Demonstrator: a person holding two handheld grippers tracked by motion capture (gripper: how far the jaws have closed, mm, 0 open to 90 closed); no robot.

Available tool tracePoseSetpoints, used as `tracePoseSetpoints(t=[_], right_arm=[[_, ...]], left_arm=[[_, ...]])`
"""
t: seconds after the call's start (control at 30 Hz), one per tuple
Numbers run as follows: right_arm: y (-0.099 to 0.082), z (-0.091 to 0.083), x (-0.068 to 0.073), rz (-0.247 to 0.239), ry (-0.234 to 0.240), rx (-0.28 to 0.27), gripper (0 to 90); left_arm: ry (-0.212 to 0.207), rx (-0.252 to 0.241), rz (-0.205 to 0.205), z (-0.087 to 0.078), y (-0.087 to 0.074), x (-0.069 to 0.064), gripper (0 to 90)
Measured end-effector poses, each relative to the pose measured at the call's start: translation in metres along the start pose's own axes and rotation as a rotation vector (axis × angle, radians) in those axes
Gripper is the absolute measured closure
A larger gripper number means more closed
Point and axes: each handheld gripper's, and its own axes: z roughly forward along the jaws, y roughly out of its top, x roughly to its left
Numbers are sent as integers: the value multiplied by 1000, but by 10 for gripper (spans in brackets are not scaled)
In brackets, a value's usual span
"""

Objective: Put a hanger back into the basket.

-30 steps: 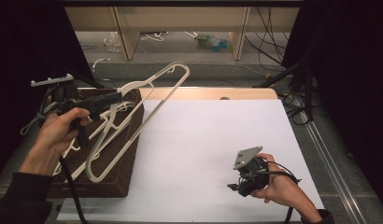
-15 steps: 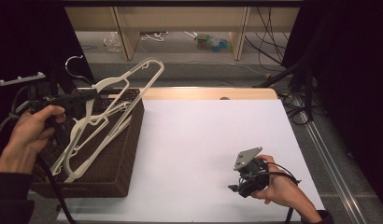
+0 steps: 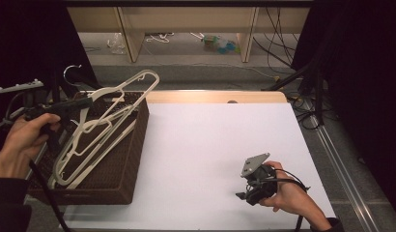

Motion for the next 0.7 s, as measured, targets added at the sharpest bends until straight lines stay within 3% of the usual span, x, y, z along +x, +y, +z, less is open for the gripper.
tracePoseSetpoints(t=[0.17,0.5,0.7], right_arm=[[0,2,0,-3,5,2,342],[-1,3,-1,-3,8,4,342],[-1,5,0,3,9,10,342]], left_arm=[[26,34,27,3,-1,11,857],[35,32,8,-3,-11,37,857],[40,7,-10,-10,-20,51,857]])
